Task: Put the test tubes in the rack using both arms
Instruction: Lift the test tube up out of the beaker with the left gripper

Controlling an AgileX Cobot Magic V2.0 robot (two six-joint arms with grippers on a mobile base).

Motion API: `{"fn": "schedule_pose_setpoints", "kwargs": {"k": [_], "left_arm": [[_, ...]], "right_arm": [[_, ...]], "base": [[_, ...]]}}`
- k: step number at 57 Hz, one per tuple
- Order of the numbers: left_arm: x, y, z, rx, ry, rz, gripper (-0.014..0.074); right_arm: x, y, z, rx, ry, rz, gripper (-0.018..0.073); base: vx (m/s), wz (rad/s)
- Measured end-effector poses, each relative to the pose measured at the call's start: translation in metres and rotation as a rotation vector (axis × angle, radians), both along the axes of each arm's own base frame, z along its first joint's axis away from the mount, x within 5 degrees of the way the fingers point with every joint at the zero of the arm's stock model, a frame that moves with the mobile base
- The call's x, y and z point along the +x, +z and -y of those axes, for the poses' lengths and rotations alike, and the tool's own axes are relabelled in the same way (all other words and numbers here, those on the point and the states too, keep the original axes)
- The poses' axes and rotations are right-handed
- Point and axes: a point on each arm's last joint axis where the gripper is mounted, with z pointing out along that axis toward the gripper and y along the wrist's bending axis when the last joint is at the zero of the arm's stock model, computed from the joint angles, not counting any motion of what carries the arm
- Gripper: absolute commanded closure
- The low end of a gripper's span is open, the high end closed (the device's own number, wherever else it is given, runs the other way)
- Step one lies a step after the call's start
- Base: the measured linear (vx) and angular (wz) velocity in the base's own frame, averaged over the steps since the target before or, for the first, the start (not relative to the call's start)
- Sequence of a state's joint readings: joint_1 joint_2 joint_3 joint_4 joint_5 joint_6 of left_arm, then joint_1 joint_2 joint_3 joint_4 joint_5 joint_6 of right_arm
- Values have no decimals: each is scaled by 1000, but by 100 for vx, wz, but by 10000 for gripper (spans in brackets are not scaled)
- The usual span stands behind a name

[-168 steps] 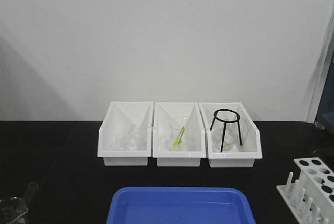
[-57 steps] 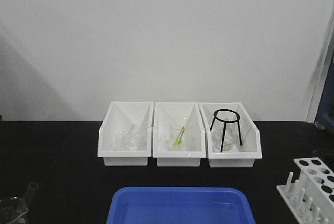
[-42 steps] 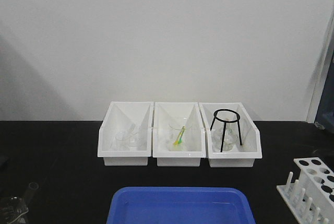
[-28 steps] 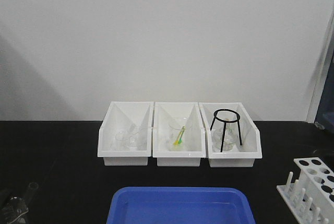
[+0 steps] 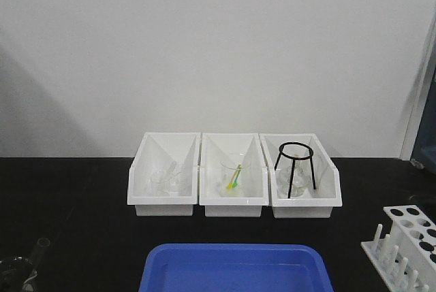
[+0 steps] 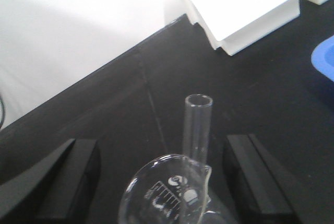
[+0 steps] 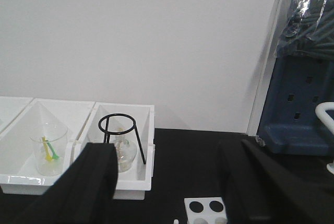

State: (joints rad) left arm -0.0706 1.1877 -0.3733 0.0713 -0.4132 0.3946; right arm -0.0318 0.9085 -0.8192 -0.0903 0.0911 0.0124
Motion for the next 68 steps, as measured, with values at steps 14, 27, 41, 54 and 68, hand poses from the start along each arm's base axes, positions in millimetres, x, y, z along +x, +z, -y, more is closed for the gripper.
{"fn": "schedule_pose_setpoints", "kwargs": {"k": [14, 27, 41, 54, 68], "left_arm": [[18, -22, 3, -11, -20, -24, 15], [40, -25, 5, -14, -22, -25, 15], [60, -38, 7, -13, -22, -66, 15], [69, -50, 7, -14, -22, -90, 69], [70, -49, 8, -19, -25, -63, 412]], "right_arm": [[1, 0, 0, -3, 0, 0, 102], [9, -6, 0, -4, 1, -29, 102], [11, -8, 0, -4, 1, -36, 102], [11, -8, 0, -4, 1, -36, 102], [11, -8, 0, -4, 1, -36, 102]], "base": [[0, 0], [0, 0], [0, 0], [0, 0], [0, 0]]}}
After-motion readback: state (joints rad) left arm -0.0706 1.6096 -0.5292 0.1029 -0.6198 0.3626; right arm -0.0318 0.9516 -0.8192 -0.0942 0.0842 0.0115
